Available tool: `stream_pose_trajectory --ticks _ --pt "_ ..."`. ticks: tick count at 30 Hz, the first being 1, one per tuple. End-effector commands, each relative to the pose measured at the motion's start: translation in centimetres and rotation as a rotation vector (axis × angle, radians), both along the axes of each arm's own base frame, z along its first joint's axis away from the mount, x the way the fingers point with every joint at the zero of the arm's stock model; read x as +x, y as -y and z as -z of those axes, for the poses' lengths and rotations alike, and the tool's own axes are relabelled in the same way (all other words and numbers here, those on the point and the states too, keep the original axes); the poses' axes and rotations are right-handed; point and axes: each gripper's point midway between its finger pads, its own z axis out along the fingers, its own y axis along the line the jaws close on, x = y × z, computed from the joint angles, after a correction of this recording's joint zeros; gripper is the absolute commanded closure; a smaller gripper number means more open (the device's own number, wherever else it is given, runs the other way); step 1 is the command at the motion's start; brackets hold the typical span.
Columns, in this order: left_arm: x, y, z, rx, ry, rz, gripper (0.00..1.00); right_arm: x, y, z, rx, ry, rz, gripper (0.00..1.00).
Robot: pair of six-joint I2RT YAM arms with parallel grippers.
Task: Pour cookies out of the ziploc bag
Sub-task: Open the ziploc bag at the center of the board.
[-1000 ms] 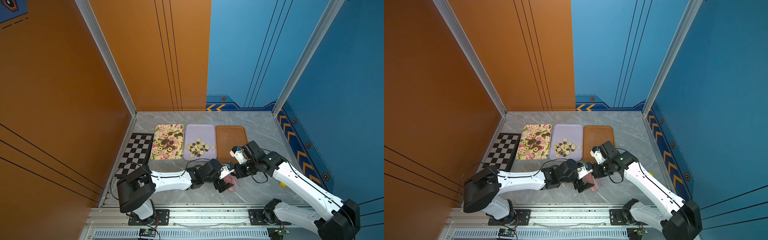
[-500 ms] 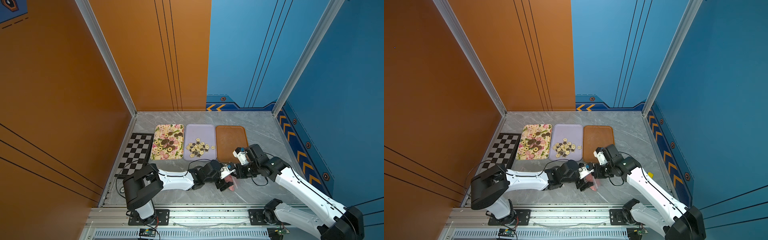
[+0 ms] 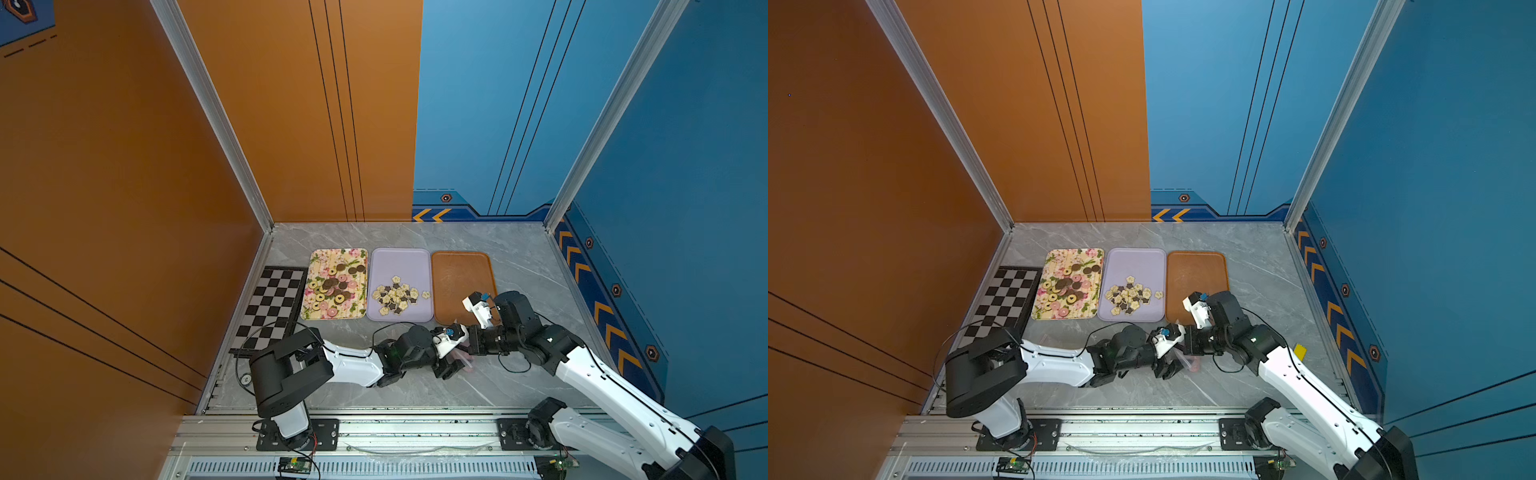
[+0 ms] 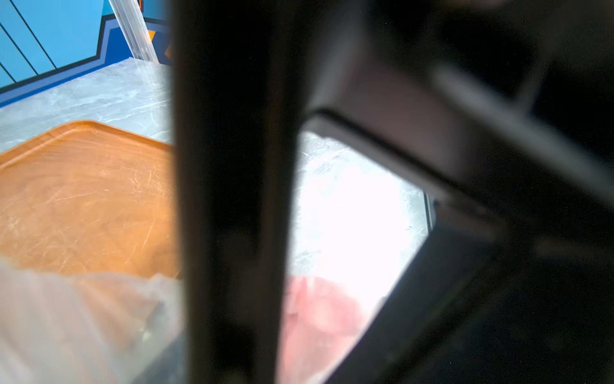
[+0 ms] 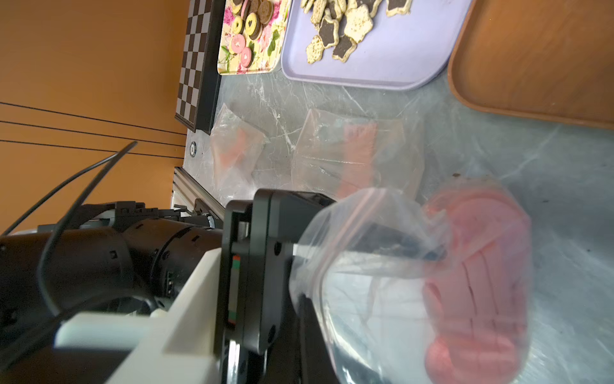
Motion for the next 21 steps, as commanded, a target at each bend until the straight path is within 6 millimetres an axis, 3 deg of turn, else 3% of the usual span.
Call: stream_pose_trajectory --ticks 1,3,10,18,21 --pt "0.0 -0.1 -0.1 -0.027 0.003 0.008 0.33 0.4 -0.3 -0.3 0.030 0.015 0.008 1.00" --pt "0.0 -0.5 0.0 -0.025 -0.003 -0.002 0.38 0.7 0.1 -0.3 0.020 0.020 0.028 1.00" --pt "-0.2 -1.6 0.3 -0.019 -0.018 -0.023 0.39 1.4 2.4 -0.1 -0.064 0.054 0.099 1.00" --pt "-0.2 -2.2 0.2 -0.020 -0.023 -0.041 0.44 0.9 2.8 -0.2 -0.072 0.048 0.086 1.00" --pt "-0.3 -2.0 0.3 -0.020 -0.025 -0.036 0.51 0.8 2.8 0.1 -0.077 0.042 0.084 1.00"
